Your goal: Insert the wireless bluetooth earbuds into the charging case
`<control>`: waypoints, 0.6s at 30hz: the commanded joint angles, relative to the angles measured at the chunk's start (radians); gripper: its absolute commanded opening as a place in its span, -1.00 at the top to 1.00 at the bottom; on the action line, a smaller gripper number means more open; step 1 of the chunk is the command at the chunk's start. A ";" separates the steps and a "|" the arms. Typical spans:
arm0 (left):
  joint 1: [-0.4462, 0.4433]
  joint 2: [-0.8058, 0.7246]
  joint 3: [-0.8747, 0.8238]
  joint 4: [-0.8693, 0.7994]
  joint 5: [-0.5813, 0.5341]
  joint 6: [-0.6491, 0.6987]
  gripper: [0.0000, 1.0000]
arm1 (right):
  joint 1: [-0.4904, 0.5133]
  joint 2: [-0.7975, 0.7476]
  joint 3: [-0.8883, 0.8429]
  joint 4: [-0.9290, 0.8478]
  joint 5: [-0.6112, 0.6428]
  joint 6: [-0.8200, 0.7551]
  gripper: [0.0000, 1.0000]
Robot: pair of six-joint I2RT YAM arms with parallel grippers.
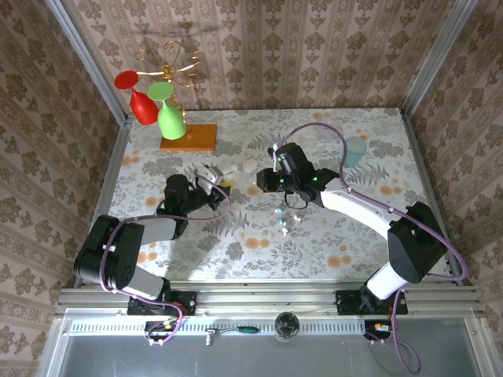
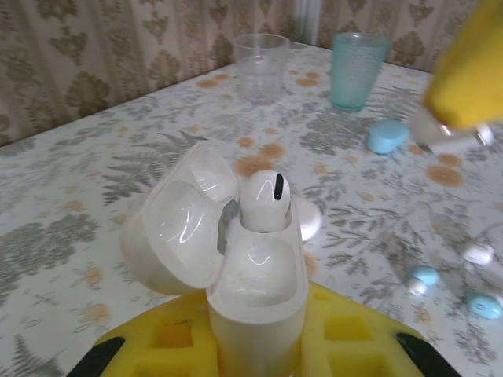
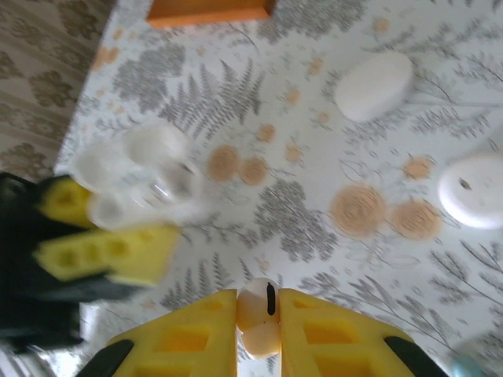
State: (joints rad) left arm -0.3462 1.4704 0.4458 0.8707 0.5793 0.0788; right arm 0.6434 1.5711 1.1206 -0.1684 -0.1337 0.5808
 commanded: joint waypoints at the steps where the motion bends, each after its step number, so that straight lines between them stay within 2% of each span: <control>1: 0.031 -0.041 -0.021 0.062 -0.015 -0.046 1.00 | 0.013 0.018 -0.070 -0.053 0.014 -0.028 0.60; 10: 0.051 -0.114 -0.029 0.006 -0.015 -0.031 1.00 | 0.062 0.211 -0.110 -0.015 -0.001 -0.042 0.61; 14: 0.052 -0.114 -0.029 0.006 -0.010 -0.033 1.00 | 0.070 0.252 -0.107 0.004 -0.004 -0.035 0.60; 18: 0.052 -0.113 -0.029 0.007 -0.006 -0.034 1.00 | 0.069 0.242 -0.101 -0.015 -0.018 -0.035 0.42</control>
State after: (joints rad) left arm -0.3050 1.3731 0.4255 0.8646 0.5640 0.0555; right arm 0.7090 1.8114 1.0191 -0.1738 -0.1417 0.5518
